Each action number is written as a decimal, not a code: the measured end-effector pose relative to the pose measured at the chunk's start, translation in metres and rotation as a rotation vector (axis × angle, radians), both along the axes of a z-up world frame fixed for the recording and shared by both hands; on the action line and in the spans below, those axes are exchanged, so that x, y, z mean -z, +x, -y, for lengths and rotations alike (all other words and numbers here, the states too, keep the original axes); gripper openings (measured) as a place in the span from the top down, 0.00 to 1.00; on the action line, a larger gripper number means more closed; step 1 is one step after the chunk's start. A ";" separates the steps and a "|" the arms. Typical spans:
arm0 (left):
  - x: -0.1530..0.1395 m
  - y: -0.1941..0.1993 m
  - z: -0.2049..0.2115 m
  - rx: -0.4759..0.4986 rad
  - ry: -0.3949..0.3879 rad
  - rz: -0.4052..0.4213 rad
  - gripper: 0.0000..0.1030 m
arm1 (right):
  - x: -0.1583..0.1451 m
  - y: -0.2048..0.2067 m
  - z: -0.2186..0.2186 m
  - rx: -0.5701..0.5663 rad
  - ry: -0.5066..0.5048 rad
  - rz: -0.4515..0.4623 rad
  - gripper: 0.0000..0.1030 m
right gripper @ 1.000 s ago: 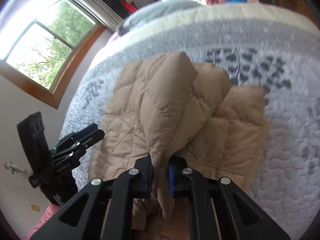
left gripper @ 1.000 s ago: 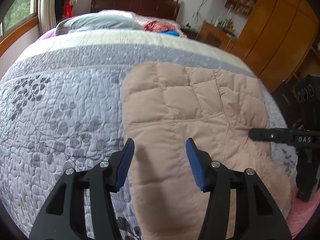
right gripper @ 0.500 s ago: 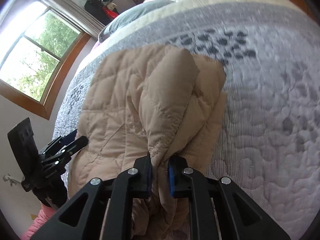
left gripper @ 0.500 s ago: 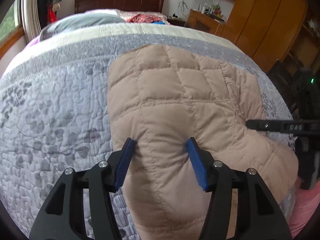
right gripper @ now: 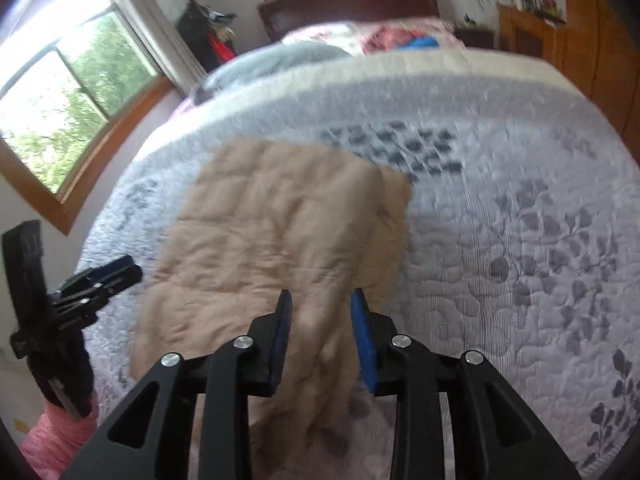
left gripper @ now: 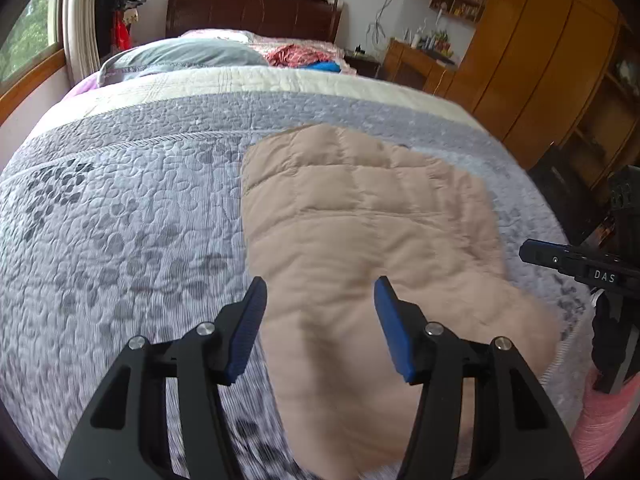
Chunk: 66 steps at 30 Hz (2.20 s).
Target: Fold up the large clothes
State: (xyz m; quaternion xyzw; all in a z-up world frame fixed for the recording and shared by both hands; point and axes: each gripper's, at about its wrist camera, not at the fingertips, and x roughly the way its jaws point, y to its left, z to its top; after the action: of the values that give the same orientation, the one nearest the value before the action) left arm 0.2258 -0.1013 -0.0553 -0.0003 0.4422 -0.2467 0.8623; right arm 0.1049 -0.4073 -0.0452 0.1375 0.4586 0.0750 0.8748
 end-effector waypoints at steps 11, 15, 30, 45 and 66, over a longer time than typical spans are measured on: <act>0.016 -0.049 0.014 0.038 0.045 -0.002 0.51 | 0.015 -0.045 -0.058 -0.157 -0.051 -0.012 0.80; 0.033 -0.048 0.011 0.034 0.062 -0.018 0.49 | 0.040 -0.049 -0.053 -0.147 -0.019 -0.049 0.81; 0.042 -0.059 -0.007 0.017 0.040 -0.025 0.50 | 0.064 -0.065 -0.036 -0.101 0.098 -0.020 0.84; 0.059 -0.066 -0.011 0.013 0.075 -0.040 0.46 | 0.079 -0.070 -0.039 -0.088 0.081 -0.042 0.86; 0.067 -0.058 -0.020 0.037 0.030 -0.083 0.42 | 0.088 -0.064 -0.040 -0.086 0.081 -0.065 0.85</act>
State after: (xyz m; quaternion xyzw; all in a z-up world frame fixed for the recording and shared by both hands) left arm 0.1680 -0.0809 -0.1220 0.0105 0.4812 -0.2560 0.8383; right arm 0.0408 -0.3671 -0.1332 0.1551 0.4890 0.1265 0.8490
